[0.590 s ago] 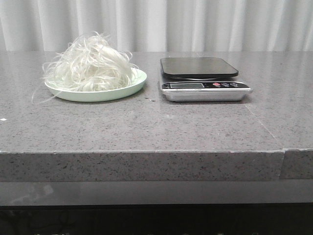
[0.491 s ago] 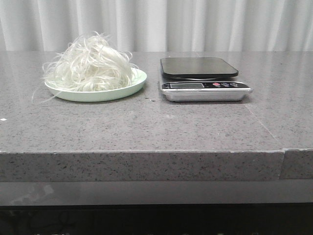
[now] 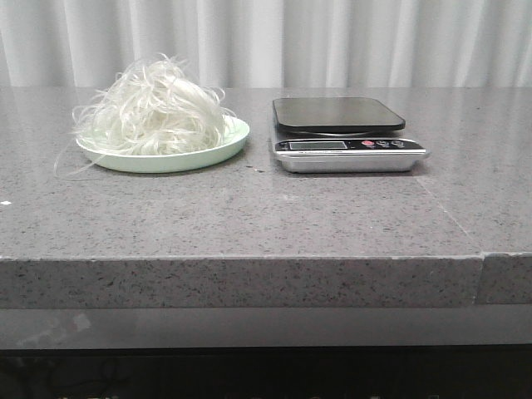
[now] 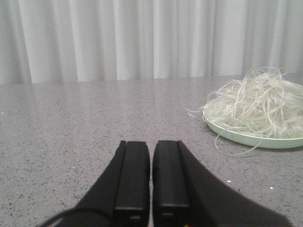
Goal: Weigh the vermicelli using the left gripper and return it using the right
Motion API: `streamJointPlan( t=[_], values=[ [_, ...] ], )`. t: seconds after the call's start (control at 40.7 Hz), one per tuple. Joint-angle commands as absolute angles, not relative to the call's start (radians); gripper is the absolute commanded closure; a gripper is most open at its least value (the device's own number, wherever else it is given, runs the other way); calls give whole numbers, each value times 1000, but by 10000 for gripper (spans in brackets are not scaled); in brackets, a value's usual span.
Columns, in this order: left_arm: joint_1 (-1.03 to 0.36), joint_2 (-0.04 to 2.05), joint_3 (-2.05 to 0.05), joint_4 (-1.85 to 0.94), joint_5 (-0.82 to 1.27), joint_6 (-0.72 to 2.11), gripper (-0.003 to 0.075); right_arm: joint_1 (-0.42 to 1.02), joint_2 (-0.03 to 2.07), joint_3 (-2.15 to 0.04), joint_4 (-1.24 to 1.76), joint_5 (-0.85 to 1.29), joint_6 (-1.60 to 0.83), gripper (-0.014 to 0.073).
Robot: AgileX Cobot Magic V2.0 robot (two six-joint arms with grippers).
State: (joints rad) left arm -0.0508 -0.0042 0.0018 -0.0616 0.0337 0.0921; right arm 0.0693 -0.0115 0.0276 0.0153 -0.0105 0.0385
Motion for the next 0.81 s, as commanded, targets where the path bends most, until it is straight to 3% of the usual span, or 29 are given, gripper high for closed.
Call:
streamJointPlan(
  t=[0.0,0.172,0.369,0.786],
  values=[
    [-50,-25,8,-71,-52,90,575,63,-27,20,17,-101,37,434],
    [-50,-25,4,-71,-140,90,575,63,-27,8,17,-155,37,434],
    [-50,-22,-124,-71,-173,90,575,63,-26,-123,17,-69,37,434],
    [-52,227,-625,-71,272,90,575,63,195,-562,17,271,37,434]
  ],
)
